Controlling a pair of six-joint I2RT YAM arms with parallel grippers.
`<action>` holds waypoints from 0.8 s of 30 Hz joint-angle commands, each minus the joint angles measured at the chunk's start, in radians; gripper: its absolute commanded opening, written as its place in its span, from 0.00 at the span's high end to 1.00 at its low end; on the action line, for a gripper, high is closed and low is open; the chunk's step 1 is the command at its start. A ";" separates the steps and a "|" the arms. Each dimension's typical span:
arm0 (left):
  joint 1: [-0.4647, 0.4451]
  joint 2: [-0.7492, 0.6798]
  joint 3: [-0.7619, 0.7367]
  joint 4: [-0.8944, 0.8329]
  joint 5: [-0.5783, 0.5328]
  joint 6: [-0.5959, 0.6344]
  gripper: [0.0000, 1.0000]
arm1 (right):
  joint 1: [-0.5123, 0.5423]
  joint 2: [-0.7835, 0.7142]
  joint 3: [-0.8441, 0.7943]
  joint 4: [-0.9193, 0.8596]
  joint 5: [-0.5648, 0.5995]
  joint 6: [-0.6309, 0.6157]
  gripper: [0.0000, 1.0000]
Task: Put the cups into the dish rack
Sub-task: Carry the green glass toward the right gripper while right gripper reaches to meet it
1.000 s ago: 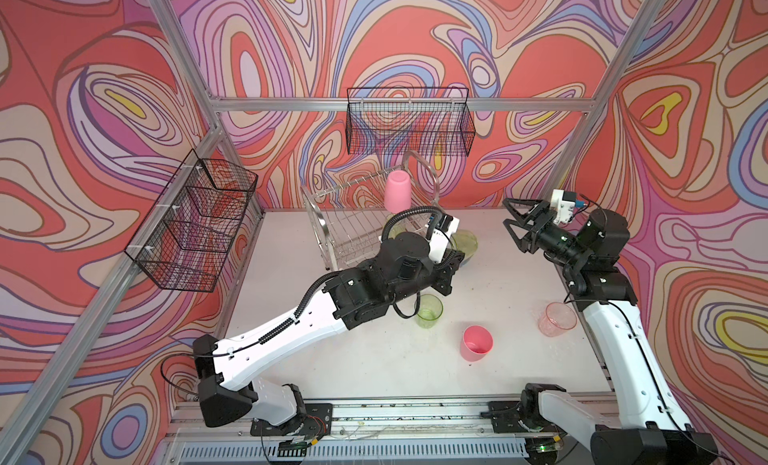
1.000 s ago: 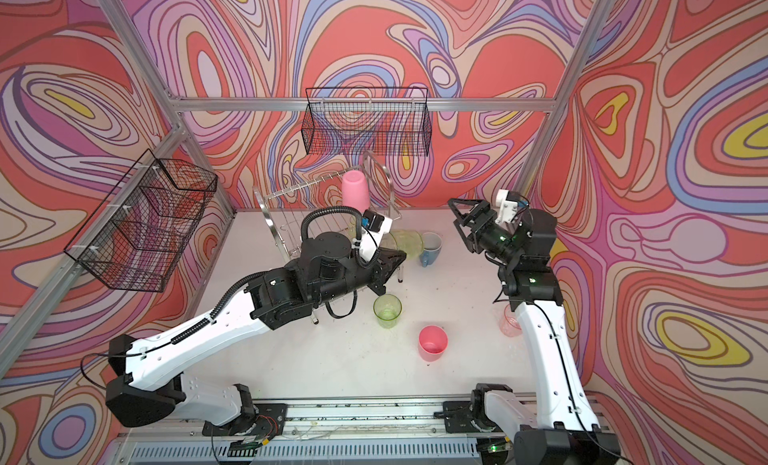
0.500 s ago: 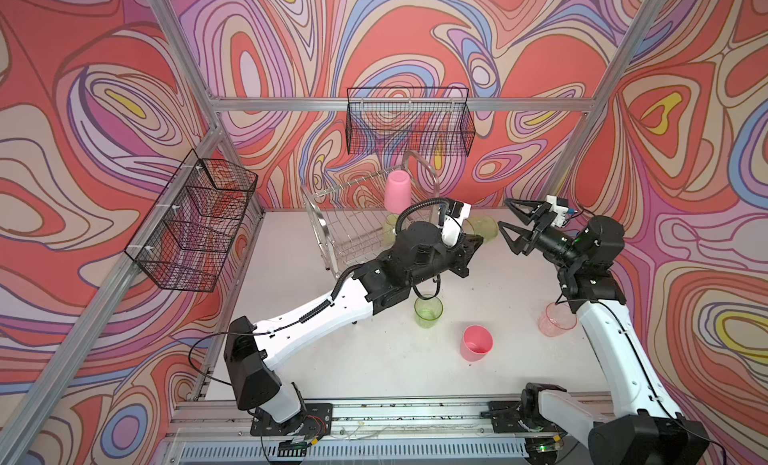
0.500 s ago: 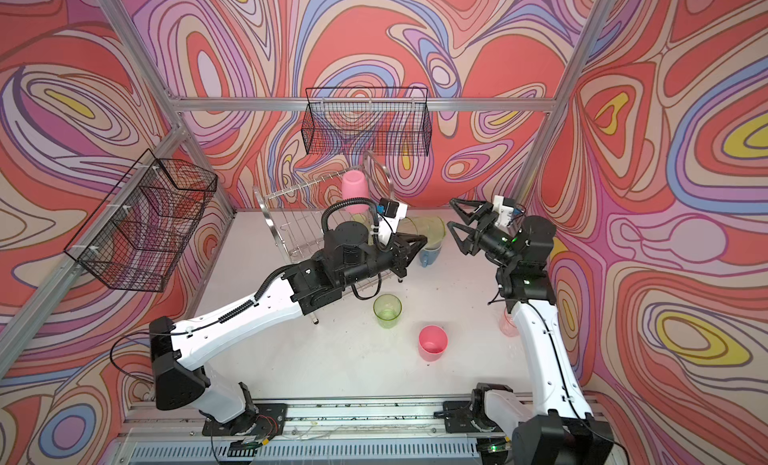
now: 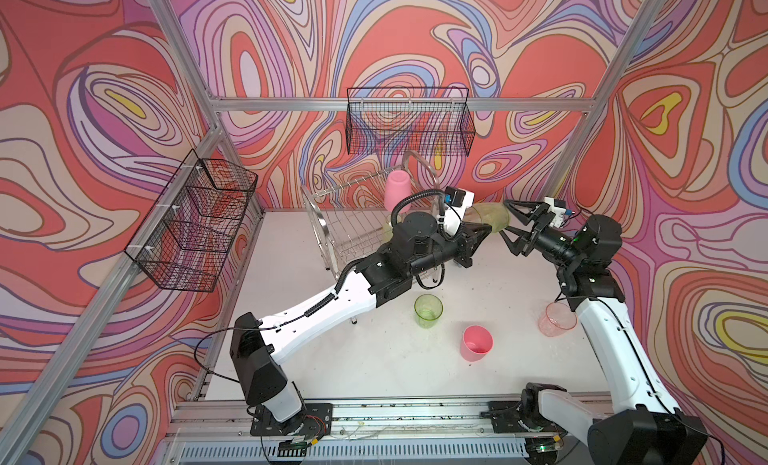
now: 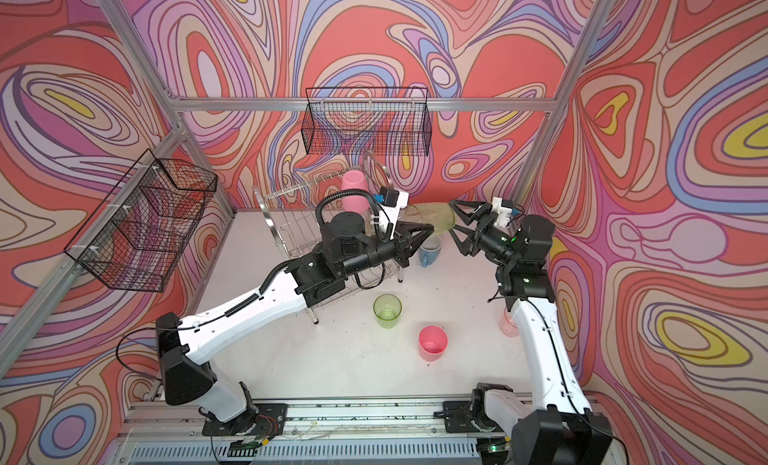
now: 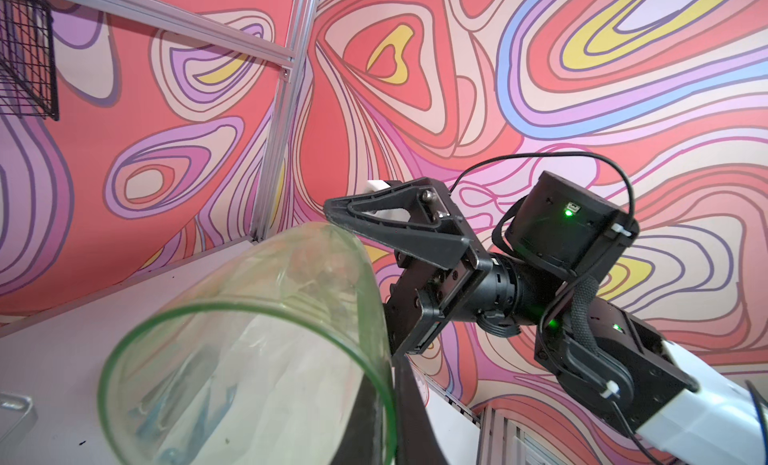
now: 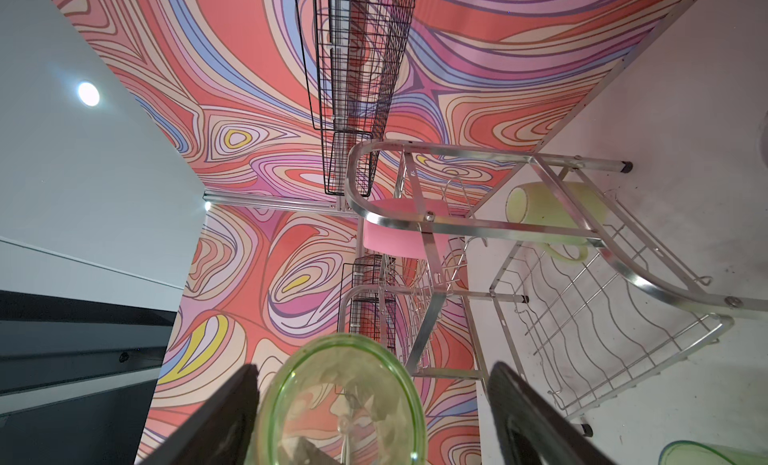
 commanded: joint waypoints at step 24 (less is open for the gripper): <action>0.020 0.144 0.043 0.276 0.117 -0.016 0.98 | -0.005 0.018 -0.011 0.054 0.021 0.058 0.23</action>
